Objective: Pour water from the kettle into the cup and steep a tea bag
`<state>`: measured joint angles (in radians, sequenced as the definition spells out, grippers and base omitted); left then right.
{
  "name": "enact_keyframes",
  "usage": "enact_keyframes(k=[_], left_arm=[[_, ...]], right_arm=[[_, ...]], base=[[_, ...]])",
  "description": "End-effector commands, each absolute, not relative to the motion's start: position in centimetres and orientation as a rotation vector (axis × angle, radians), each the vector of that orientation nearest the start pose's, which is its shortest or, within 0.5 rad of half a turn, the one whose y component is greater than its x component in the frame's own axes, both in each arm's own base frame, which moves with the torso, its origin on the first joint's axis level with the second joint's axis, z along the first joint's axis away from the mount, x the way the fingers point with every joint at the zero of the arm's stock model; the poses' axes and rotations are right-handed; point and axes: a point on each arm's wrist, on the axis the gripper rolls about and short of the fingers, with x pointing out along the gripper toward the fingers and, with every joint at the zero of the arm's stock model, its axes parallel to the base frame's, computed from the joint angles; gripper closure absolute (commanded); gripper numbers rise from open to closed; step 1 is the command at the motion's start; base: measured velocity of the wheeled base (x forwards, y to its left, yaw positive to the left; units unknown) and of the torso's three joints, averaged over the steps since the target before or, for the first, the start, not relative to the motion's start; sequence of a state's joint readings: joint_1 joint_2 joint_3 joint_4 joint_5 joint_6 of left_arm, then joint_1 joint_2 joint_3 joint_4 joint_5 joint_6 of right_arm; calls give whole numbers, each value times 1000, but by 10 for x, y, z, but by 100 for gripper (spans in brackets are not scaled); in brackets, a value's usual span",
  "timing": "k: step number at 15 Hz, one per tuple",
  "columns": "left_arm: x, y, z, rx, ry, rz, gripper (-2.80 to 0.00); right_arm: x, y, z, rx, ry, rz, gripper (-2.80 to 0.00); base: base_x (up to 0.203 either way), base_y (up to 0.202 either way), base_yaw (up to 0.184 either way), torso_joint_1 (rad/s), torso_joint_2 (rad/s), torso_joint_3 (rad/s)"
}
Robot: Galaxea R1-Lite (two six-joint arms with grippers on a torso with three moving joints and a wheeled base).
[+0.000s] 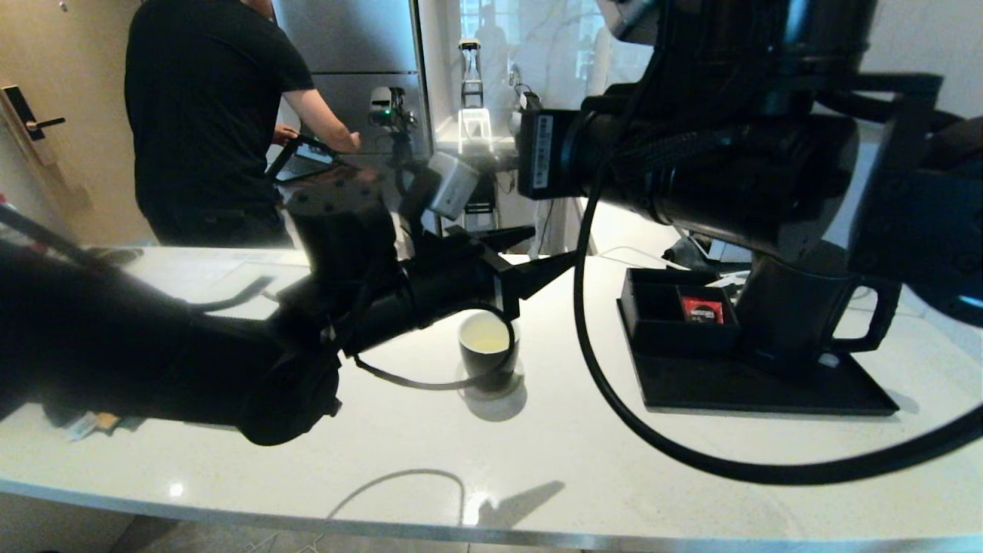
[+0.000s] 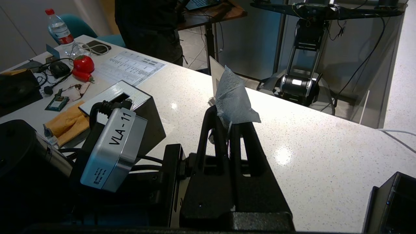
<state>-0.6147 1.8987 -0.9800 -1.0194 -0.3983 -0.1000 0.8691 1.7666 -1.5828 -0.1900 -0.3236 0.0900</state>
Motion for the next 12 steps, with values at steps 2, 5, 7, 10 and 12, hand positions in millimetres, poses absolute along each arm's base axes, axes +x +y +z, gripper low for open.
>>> enact_keyframes(k=[2,5,7,10,12], left_arm=[[292,-216,202,-103,-61,-1016,0],[292,-216,202,-103,-61,-1015,0],[293,-215,201,-103,-60,-1012,0],[293,-215,202,-103,-61,-1010,0],[293,-213,203,-103,-65,-1007,0]], right_arm=[[229,260,336,91,21,544,0],[230,261,335,89,23,545,0],[230,261,335,89,23,546,0],[230,262,335,90,22,546,0],[230,262,335,88,24,544,0]], base=[[0,0,0,0,0,0],[0,0,0,0,0,0],[0,0,0,0,0,0],[0,0,0,0,0,0],[0,0,0,0,0,0]])
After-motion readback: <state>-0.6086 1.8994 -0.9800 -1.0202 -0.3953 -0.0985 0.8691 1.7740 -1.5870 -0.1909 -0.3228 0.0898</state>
